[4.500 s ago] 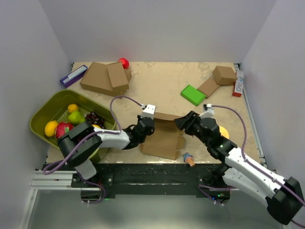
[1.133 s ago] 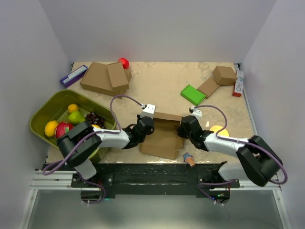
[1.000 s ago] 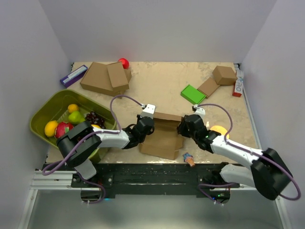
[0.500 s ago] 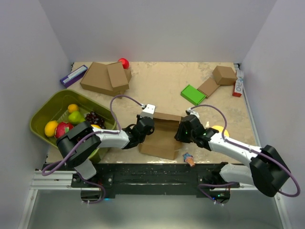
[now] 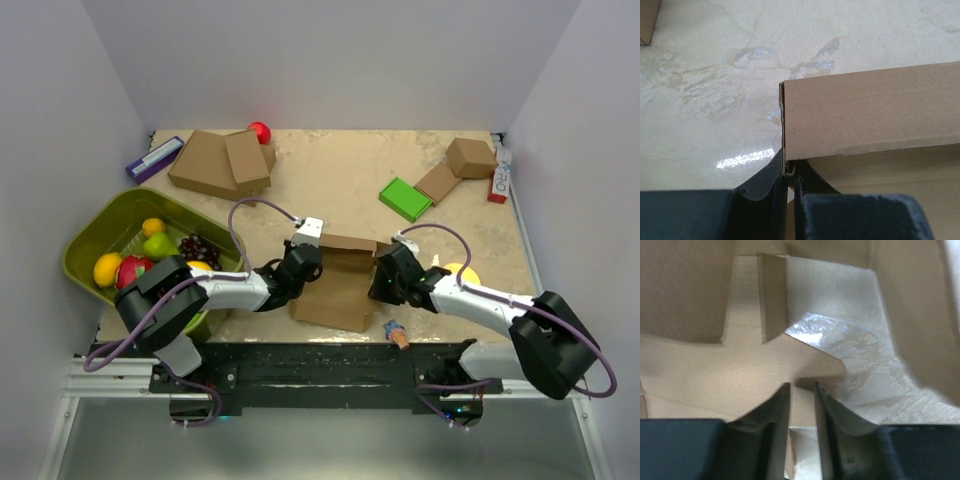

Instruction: Fold the paper box

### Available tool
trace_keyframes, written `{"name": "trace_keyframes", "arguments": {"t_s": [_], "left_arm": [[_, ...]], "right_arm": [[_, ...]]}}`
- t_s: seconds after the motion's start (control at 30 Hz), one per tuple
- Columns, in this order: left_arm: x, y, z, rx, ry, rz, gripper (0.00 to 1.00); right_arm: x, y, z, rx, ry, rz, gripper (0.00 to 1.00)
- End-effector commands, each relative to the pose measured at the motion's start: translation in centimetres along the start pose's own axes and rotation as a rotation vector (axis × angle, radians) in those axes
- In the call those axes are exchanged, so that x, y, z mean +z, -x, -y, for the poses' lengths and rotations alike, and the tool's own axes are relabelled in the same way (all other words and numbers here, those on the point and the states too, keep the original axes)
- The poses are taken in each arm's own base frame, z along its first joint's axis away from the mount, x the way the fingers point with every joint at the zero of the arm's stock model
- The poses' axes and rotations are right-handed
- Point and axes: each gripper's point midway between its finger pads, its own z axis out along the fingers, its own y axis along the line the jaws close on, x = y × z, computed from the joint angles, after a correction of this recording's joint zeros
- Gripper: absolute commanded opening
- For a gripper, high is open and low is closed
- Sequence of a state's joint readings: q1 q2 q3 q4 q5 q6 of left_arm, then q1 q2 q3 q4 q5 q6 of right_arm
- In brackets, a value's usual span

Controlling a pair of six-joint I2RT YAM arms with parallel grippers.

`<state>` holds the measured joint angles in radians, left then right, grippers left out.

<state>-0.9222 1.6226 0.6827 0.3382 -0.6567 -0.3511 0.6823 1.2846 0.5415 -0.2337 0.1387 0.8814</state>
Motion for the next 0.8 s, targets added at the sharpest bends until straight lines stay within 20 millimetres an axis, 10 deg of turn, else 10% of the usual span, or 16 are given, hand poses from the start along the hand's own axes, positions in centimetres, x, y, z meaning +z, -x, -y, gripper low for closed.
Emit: {"name": "trace_keyframes", "arguments": {"t_s": [0.0, 0.27, 0.6, 0.77], "left_arm": [[-0.5, 0.3, -0.2, 0.034, -0.001, -0.003, 0.02], [-0.7, 0.6, -0.4, 0.035, 0.006, -0.001, 0.02], [-0.7, 0.6, -0.6, 0.04, 0.012, 0.002, 0.02], [-0.6, 0.7, -0.5, 0.045, 0.012, 0.002, 0.02]], "right_arm": [[-3.1, 1.6, 1.1, -0.036, -0.06, 0.057, 0.4], [-9.2, 8.0, 1.4, -0.094, -0.16, 0.231, 0.64], [-6.8, 9.3, 4.6, -0.138, -0.353, 0.251, 0.66], [-5.0, 9.1, 3.0, -0.165, -0.274, 0.234, 0.49]]}}
